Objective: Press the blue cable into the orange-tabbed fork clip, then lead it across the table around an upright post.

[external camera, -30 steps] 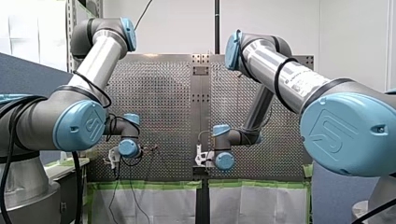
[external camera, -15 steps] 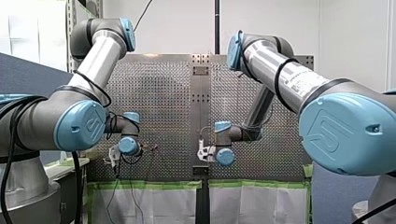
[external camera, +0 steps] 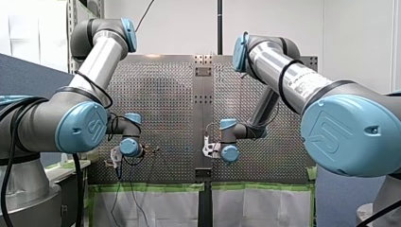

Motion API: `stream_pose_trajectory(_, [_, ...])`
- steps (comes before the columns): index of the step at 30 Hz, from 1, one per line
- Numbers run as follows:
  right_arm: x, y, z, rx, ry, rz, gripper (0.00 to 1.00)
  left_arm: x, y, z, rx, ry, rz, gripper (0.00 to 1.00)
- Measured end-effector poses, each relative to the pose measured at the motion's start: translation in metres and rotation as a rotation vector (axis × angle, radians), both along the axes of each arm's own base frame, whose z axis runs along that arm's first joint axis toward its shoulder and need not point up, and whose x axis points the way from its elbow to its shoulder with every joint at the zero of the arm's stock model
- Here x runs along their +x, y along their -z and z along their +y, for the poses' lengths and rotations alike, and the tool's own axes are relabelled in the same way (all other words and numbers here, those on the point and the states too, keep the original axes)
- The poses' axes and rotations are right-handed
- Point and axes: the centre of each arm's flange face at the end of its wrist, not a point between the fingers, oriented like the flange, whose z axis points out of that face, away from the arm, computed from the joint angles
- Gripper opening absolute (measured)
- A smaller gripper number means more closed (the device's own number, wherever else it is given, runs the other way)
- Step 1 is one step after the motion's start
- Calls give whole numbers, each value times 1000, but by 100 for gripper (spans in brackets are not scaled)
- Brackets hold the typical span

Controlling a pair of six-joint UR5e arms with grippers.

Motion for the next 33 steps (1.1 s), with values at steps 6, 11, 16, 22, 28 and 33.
stream_pose_trajectory(6, [0,1,0,3,-4,2,0,2,-1,-4,17,52,-18,85])
stream_pose_trajectory(11, [0,1,0,4,-11,2,0,0,0,-5,49,70,-1,93])
stream_pose_trajectory(16, [1,1,1,3,-16,1,0,-4,2,-3,74,57,18,100])
stream_pose_trajectory(22, [1,2,1,7,-20,4,0,-30,15,0,117,54,113,100])
stream_pose_trajectory(28, [0,4,3,21,-22,15,0,-62,26,-3,110,106,187,100])
stream_pose_trajectory(33, [0,5,4,24,-22,18,0,-79,23,-8,94,152,186,100])
